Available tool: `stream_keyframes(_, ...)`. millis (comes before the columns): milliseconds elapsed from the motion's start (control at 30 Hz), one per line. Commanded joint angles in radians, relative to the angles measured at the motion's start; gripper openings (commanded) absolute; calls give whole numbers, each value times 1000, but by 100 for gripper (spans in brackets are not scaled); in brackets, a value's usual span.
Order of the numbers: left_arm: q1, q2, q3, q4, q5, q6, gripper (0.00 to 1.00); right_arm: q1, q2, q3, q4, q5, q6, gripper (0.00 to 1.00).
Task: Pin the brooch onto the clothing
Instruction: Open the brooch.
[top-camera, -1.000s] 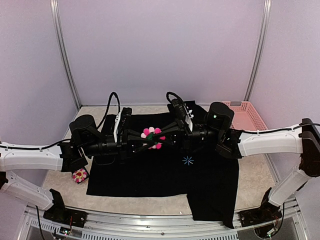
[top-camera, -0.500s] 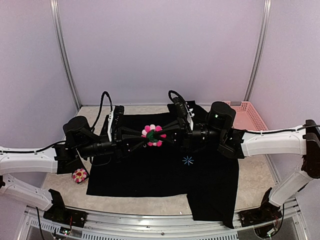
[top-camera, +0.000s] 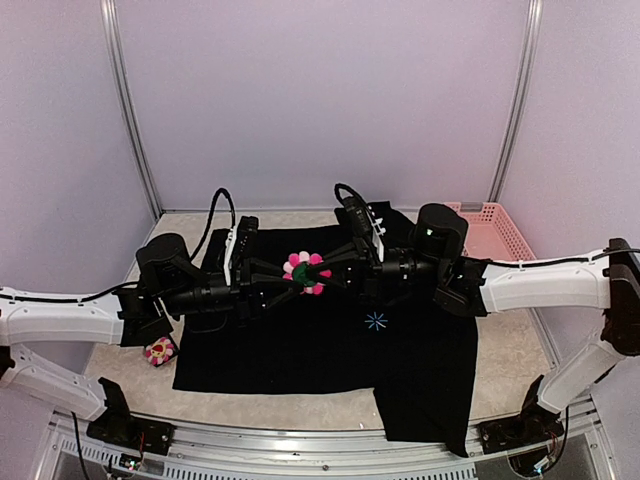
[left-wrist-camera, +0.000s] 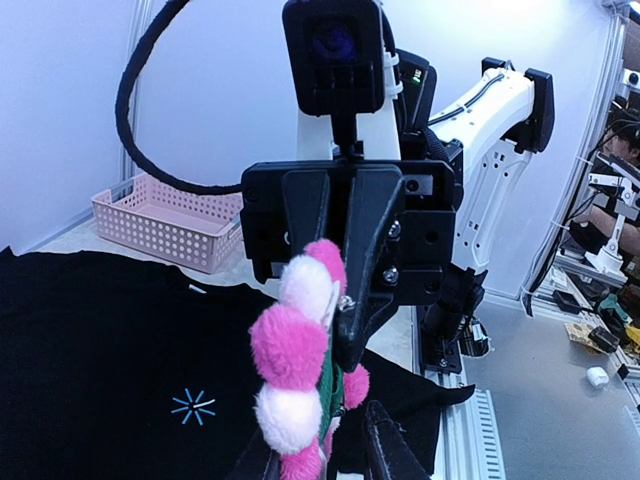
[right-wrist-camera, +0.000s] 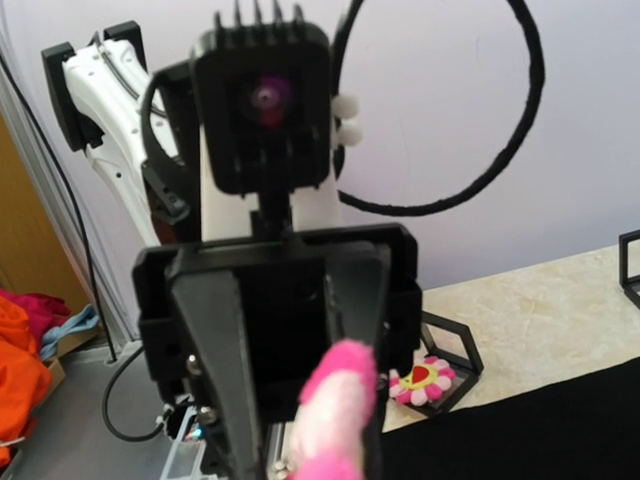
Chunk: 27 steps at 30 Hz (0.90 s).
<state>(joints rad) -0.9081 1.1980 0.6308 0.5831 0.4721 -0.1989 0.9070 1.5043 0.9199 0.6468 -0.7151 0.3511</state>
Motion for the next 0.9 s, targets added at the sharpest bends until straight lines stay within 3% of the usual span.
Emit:
stream_keyframes(0, 7, 6, 34, 40, 39, -19, 23, 4, 23, 34, -17, 8, -17, 0)
stream_keyframes(200, 9, 9, 37, 50, 44, -30, 22, 17, 35, 50, -41, 11, -31, 0)
stream_keyframes(333, 11, 9, 37, 47, 44, -28, 3, 25, 40, 60, -53, 9, -42, 0)
stream_keyframes(767, 16, -6, 29, 42, 31, -23, 0, 33, 59, 78, -101, 28, -60, 0)
stream_keyframes(867, -2, -11, 35, 19, 29, 16, 0, 33, 72, 82, -107, 60, -55, 7)
